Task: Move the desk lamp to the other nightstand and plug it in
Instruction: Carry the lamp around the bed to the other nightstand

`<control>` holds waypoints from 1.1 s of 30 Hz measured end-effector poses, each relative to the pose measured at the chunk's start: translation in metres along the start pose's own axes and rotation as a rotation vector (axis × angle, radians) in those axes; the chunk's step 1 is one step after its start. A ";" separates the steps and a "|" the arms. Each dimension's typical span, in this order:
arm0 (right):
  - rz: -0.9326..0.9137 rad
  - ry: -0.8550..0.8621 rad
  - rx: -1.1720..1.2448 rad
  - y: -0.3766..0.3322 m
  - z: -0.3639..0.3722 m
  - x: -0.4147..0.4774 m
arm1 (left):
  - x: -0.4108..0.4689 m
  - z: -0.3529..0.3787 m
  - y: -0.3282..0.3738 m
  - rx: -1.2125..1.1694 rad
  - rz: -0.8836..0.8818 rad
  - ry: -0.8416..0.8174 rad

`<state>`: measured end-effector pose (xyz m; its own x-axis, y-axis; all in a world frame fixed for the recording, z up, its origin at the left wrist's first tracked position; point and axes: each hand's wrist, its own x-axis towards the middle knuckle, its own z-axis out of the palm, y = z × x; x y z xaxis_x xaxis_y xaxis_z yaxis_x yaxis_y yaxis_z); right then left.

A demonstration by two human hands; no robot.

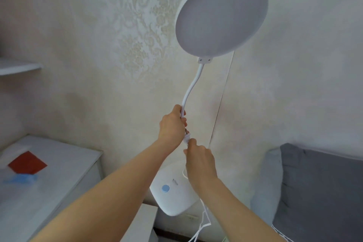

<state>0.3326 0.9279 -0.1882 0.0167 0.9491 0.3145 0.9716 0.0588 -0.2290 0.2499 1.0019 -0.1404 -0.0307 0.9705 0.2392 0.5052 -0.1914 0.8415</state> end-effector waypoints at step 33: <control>-0.794 -0.019 0.274 -0.223 -0.041 -0.079 | -0.164 -0.274 -0.029 0.364 -0.250 0.596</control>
<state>0.1238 0.8273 -0.1245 -0.6544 0.5989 0.4616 0.6013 0.7823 -0.1626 0.0035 0.8083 -0.0711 -0.5929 0.7144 0.3715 0.6726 0.1858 0.7163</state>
